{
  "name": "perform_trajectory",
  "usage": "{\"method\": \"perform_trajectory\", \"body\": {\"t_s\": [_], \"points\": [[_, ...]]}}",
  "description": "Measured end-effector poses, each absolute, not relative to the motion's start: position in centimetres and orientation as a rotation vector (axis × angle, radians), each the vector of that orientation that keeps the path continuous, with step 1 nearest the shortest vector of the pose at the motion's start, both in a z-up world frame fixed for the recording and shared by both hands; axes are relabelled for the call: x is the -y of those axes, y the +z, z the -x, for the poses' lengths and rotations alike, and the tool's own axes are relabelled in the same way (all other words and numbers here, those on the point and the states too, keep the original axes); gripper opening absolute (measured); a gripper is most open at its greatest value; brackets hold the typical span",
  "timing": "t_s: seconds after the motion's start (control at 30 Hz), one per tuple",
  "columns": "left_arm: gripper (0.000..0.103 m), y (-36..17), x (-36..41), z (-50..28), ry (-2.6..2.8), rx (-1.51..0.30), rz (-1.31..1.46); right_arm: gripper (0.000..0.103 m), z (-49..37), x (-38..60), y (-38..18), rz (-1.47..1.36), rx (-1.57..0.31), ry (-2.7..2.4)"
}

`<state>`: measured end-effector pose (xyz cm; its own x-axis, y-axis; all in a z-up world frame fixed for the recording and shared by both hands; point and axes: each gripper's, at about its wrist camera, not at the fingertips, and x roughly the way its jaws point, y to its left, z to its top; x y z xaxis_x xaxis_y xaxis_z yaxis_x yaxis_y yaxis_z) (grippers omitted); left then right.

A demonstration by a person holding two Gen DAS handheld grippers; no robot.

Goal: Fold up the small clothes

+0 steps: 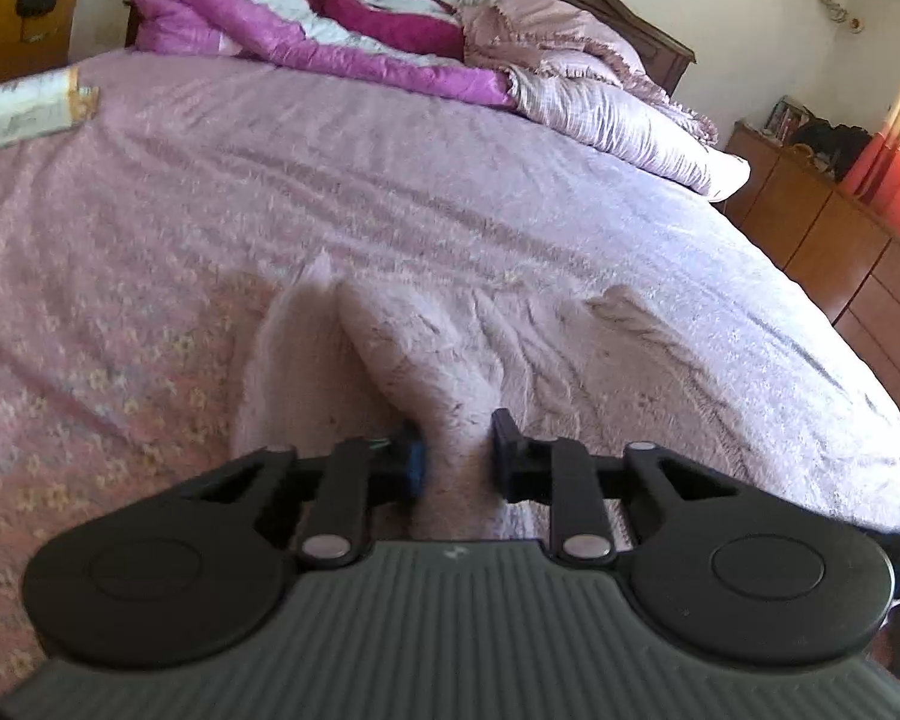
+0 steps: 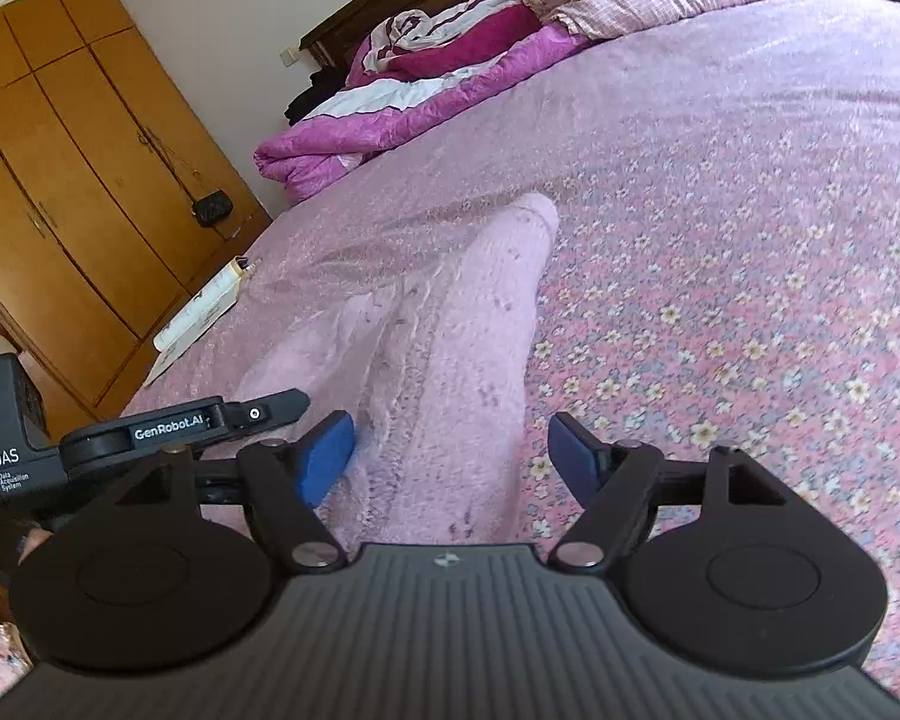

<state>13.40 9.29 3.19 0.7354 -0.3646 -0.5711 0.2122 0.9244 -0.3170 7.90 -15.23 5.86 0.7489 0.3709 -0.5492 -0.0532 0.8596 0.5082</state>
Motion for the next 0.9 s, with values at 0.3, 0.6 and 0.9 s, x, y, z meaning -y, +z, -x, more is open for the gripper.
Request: {"method": "perform_trajectory", "body": {"t_s": [0.3, 0.6, 0.9], "points": [[0.021, 4.7, -11.9, -13.9, -0.171, -0.691, 0.121, 0.078, -7.7, 11.7, 7.7, -0.394, -0.685, 0.349], [0.046, 4.1, -13.2, -12.5, -0.165, -0.723, 0.132, 0.080, -7.7, 9.5, 7.8, -0.277, -0.678, 0.350], [0.074, 2.9, -15.5, -11.1, -0.173, -0.818, 0.311, 0.094, -9.7, 13.3, 6.1, -0.475, -0.737, 0.320]]}}
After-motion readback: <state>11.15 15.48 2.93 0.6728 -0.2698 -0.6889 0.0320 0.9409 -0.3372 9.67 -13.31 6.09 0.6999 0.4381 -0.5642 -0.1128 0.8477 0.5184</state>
